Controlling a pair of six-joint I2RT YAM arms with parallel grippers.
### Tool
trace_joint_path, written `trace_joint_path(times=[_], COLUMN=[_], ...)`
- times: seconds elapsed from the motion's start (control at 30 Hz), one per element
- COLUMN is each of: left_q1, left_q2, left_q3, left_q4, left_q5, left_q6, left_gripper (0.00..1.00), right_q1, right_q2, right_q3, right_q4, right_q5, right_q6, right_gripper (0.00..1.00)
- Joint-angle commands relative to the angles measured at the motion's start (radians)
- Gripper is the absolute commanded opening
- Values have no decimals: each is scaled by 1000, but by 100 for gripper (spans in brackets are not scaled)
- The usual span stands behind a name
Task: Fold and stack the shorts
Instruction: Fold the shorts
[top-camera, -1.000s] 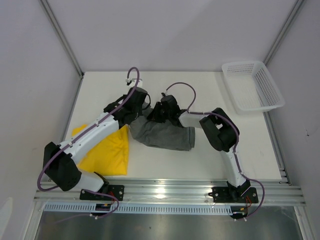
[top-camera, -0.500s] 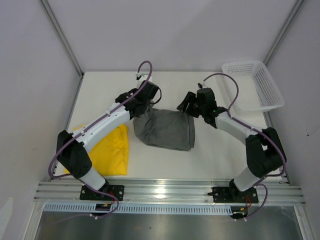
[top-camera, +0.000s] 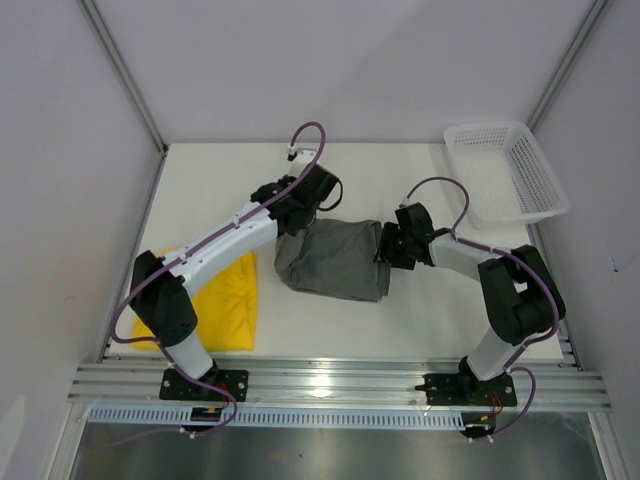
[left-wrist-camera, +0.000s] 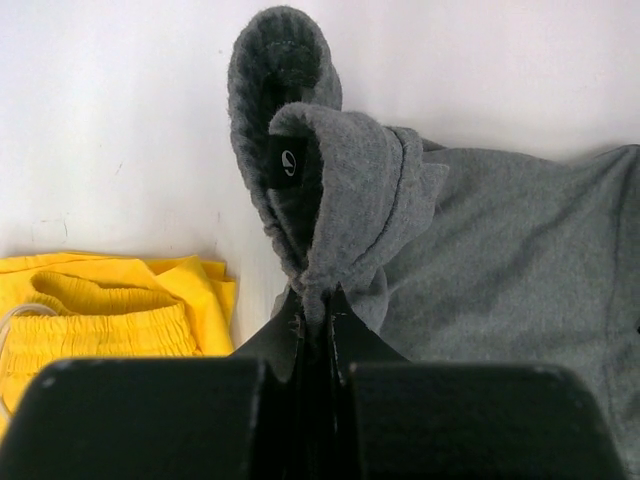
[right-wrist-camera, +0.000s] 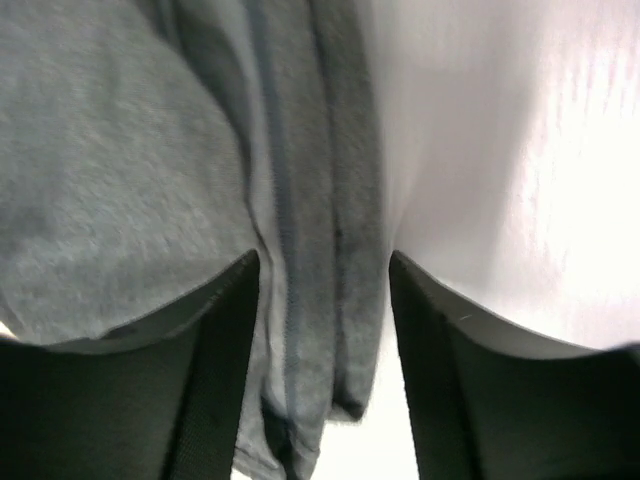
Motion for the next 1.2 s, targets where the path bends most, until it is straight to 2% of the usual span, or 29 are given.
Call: trace_joint_path(times=[0.0,0.3,0.57,0.83,1.17], left_q1=[-47,-130,-204,-213,-215], left_q2=[30,147,249,312,371], left_q3=[88,157,202,226,243], left_q4=[-5,-25,-37,-11,27], left_q5=[-64,-84,-73,-9,8], left_q6=[-34,-110,-227,-311,-423], left_gripper=[1,1,1,0,2], right_q1=[18,25,20,12,3], right_q2=[25,21,33,38,36], right_q3=[-4,-39,-47,-52,-69], right_q4=[5,31,48,62,87], right_q5=[23,14,-12,-35,-57], right_q6=[-31,-25,-21,-16,-2], right_gripper=[54,40,38,38,38])
